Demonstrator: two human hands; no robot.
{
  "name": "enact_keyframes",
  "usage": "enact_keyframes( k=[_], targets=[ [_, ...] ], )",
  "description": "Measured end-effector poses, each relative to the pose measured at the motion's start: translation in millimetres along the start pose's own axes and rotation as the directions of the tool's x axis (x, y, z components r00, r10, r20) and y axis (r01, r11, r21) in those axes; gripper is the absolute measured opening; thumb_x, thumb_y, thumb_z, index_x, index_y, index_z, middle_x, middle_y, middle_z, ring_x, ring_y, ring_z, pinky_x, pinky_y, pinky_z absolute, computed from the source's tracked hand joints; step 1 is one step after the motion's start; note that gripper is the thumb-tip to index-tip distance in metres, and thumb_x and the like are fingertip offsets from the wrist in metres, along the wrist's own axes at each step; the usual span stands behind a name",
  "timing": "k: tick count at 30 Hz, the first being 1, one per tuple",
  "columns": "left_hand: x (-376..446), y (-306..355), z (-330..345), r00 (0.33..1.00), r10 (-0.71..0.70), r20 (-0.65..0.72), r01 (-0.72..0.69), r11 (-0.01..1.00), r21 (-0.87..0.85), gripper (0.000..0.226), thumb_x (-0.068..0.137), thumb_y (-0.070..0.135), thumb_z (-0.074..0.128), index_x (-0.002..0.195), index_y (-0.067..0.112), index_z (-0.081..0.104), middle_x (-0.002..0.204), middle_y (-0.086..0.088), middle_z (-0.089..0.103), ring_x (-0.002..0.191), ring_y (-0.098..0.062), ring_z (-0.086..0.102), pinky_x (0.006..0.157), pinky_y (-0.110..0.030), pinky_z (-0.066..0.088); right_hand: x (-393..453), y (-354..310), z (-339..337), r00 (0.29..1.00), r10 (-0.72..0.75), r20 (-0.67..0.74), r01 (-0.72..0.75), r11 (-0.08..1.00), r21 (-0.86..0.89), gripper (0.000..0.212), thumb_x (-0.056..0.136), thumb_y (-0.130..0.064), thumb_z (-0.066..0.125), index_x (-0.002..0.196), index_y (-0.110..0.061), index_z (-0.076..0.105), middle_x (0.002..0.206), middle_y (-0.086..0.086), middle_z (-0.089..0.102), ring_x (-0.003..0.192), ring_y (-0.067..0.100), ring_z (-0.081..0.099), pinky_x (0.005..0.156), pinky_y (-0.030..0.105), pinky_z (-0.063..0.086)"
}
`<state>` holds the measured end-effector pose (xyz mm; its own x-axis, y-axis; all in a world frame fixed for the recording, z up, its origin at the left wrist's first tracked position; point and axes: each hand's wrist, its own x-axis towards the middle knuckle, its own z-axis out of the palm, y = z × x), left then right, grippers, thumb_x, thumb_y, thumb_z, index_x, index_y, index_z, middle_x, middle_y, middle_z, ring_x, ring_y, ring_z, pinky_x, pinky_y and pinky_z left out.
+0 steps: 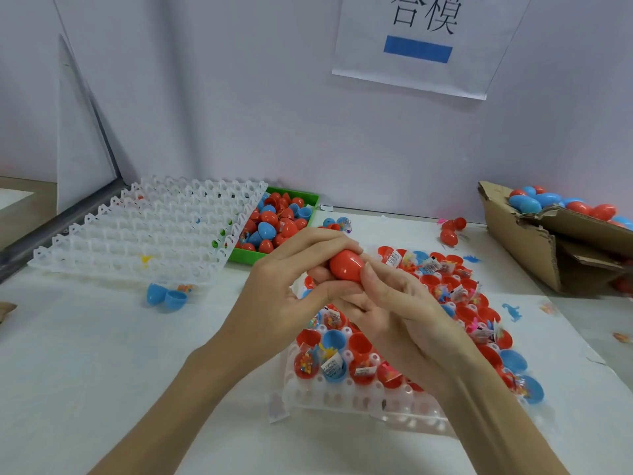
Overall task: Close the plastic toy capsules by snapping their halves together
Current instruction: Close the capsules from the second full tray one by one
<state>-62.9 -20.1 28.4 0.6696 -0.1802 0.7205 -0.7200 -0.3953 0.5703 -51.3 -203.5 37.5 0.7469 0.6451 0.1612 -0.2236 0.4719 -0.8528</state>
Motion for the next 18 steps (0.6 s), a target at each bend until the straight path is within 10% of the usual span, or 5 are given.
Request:
enact_keyframes(
  k=[18],
  targets=[
    [0.3, 3.8, -0.1, 0.999, 0.019, 0.037, -0.019, 1.0, 0.01, 0.041, 0.097, 0.016, 0.068, 0.138, 0.009, 0.064, 0.138, 0.002, 0.063, 0.136, -0.015, 0.056, 0.113, -0.027, 0.045, -2.1, -0.3, 5.1, 0.983, -0.143, -0.115, 0.119, 0.975, -0.189, 0.05, 0.089, -0.029, 0.076, 0.129, -0.002, 0.067, 0.12, 0.012, 0.073, 0.119, 0.023, 0.067, 0.108, 0.029, 0.048]
  ],
)
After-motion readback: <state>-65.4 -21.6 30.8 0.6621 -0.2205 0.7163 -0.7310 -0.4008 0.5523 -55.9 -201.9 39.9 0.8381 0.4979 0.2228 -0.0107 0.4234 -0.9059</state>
